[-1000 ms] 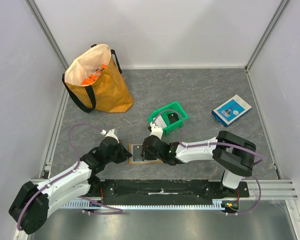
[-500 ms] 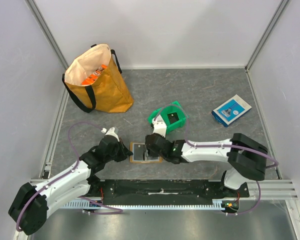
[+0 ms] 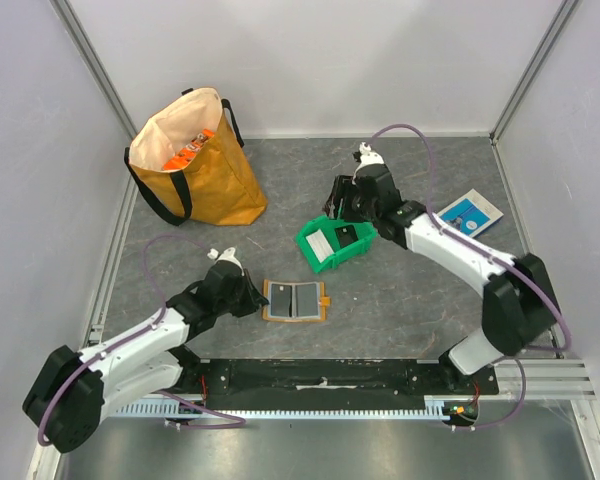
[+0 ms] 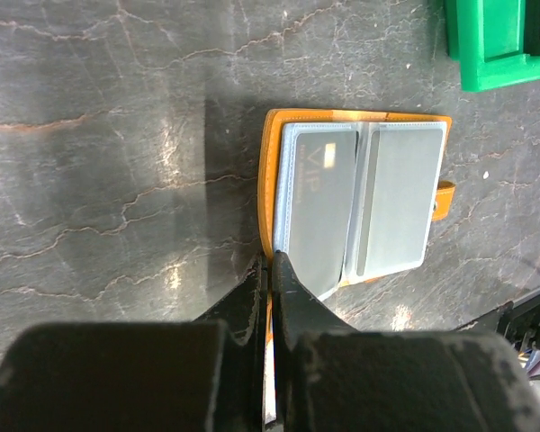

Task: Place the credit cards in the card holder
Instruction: Pick up the credit card from the storage box.

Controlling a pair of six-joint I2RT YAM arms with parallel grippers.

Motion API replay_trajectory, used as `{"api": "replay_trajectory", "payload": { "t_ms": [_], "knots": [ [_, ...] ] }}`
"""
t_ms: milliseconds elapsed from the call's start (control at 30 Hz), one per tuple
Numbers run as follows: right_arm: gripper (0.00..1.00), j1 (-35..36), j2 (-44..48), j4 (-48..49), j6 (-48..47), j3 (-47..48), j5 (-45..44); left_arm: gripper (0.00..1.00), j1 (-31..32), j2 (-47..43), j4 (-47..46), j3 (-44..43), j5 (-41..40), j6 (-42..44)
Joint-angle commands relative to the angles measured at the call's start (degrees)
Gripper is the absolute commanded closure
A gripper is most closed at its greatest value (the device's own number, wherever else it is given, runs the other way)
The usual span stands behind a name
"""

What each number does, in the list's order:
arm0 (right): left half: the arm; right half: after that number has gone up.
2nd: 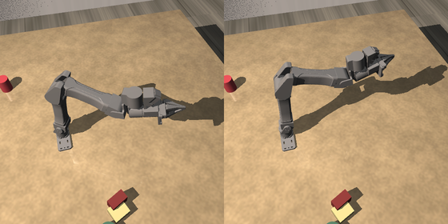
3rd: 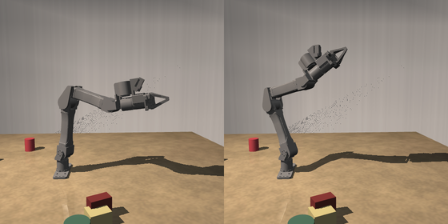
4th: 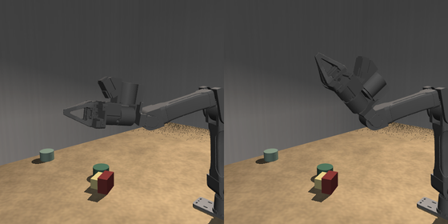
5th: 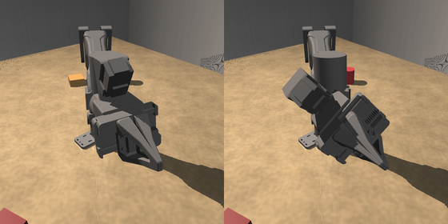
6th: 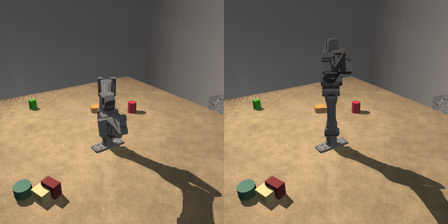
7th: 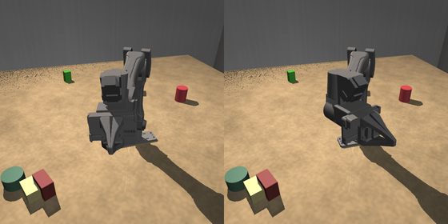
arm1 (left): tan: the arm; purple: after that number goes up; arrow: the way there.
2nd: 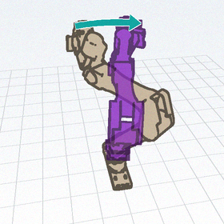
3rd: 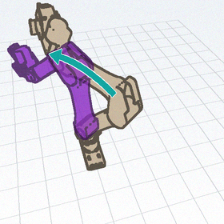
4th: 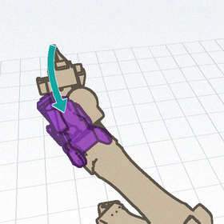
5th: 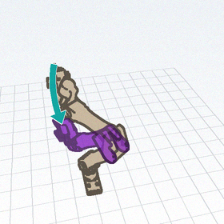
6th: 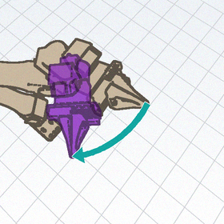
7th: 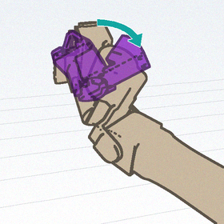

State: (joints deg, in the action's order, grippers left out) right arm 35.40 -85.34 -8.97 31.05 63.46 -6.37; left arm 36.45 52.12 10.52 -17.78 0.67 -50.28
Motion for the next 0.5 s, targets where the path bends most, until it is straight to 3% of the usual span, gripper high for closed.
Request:
{"api": "replay_trajectory", "payload": {
  "t_ms": [0, 467],
  "knots": [
    [0.33, -3.93, -8.78, -2.63, -5.65, 5.17, 17.87, 0.98, -0.06, 2.72, -2.61, -4.1, 0.21, 1.15],
    [0.3, -4.46, -18.63, -2.45, -7.41, 8.08, 24.21, 0.98, -0.24, 6.51, -2.79, -6.83, 0.39, 2.47]
  ]
}}
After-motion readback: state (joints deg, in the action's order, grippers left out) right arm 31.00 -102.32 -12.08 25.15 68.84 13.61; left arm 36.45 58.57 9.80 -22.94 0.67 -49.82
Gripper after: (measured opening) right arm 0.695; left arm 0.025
